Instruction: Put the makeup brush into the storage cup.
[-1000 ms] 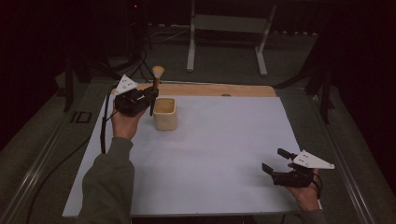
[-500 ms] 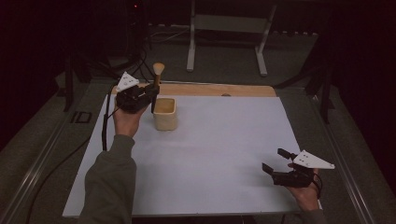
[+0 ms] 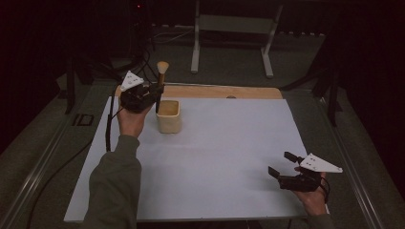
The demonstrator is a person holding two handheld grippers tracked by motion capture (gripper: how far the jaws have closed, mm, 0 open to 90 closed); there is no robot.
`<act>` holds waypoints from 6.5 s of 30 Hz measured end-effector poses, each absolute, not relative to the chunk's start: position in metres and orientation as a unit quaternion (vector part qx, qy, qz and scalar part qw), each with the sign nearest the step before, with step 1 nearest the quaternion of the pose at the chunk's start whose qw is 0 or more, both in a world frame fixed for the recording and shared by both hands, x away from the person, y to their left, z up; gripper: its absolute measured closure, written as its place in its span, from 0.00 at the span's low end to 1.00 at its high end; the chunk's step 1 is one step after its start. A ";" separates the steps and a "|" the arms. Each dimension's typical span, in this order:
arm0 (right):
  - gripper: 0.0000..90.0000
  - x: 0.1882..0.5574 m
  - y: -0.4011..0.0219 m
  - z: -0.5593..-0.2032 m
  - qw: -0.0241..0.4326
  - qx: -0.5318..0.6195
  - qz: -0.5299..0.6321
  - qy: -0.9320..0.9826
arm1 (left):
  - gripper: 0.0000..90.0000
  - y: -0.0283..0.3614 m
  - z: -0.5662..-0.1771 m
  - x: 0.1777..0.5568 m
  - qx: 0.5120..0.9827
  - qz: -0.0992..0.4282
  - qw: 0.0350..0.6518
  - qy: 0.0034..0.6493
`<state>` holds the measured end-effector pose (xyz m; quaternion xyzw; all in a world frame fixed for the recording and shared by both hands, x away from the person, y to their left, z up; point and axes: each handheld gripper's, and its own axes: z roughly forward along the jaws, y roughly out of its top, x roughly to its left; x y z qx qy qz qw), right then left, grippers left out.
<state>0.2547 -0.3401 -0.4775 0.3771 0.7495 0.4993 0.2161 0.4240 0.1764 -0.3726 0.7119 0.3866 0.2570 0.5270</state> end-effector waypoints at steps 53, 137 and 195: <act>0.12 0.255 -0.341 -0.477 0.216 0.378 0.500 0.748 | 0.83 0.155 -0.389 0.442 0.714 0.256 0.522 0.390; 0.12 0.255 -0.341 -0.478 0.218 0.379 0.499 0.748 | 0.02 0.164 -0.414 0.446 0.712 0.228 0.496 0.441; 0.12 0.255 -0.343 -0.478 0.222 0.383 0.499 0.745 | 0.04 0.177 -0.408 0.409 0.763 0.190 0.494 0.370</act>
